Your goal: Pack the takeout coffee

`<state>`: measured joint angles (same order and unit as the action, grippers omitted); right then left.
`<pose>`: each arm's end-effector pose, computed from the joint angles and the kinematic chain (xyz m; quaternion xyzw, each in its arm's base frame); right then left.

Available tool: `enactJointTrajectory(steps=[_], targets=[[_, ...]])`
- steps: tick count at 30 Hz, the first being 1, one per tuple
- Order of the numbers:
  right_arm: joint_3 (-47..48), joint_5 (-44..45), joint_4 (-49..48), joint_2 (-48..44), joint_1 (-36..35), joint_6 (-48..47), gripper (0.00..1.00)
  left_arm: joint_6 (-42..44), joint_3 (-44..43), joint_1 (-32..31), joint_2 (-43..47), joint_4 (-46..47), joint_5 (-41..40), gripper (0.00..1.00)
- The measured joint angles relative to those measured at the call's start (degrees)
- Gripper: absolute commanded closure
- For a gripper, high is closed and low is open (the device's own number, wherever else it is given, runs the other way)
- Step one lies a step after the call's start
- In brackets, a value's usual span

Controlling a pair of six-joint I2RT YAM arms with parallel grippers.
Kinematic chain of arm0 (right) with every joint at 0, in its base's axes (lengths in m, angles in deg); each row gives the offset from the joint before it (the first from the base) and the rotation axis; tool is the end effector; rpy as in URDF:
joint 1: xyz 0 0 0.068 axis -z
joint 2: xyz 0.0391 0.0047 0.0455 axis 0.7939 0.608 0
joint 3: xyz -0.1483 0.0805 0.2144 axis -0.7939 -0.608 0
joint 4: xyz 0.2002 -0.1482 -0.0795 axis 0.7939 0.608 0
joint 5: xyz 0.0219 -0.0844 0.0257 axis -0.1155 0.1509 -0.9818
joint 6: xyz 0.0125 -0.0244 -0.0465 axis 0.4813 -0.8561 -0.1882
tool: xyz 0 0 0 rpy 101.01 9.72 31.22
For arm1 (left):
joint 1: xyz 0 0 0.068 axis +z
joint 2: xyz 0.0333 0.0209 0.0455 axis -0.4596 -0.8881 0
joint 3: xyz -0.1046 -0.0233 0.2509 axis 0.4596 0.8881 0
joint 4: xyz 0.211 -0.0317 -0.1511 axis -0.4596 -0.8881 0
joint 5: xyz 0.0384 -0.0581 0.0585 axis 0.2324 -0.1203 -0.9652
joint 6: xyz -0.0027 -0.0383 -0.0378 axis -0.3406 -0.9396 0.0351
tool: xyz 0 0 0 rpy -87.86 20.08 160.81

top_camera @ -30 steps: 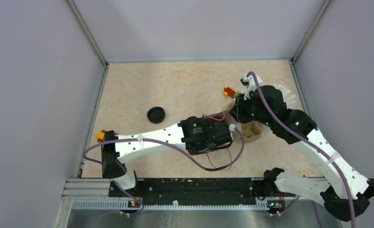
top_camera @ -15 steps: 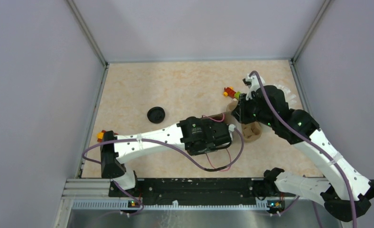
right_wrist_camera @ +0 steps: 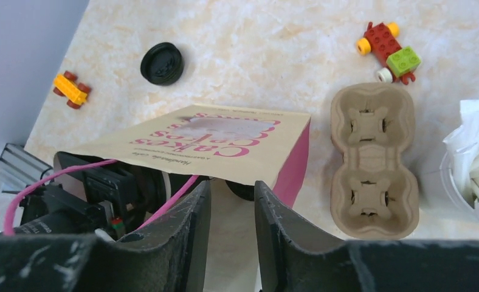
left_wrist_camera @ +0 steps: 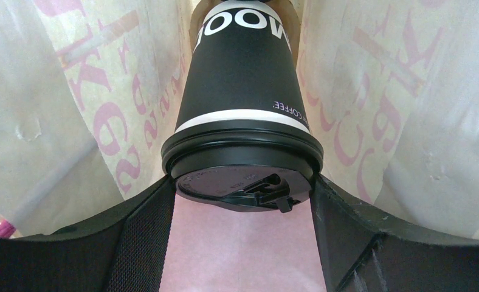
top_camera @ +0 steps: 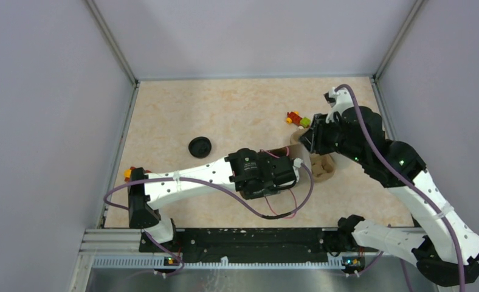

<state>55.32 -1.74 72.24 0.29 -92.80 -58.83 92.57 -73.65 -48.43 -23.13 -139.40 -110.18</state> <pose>0.1291 0.1042 0.4276 -0.1023 0.8509 0.2286 0.4617 0.0941 -0.3038 0.3352 0.6137 0.7400 0.1205 0.2475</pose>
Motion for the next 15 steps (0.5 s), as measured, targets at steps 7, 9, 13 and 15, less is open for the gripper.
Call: enactJointTrajectory(steps=[7,9,13,15], targets=[[1.2,2.5,2.5,0.0,0.0,-0.1,0.58,0.0,-0.5,0.0,0.0,0.0,0.1,0.52],[0.6,2.6,2.9,-0.1,0.0,-0.2,0.60,0.0,-0.6,0.0,0.0,0.0,0.2,0.52],[-1.2,2.7,3.2,0.0,0.0,-0.2,0.66,-0.1,-0.6,0.0,0.0,0.0,0.2,0.52],[-2.4,2.7,3.2,0.0,0.0,-0.3,0.69,-0.2,-0.6,0.0,0.0,0.0,0.2,0.52]])
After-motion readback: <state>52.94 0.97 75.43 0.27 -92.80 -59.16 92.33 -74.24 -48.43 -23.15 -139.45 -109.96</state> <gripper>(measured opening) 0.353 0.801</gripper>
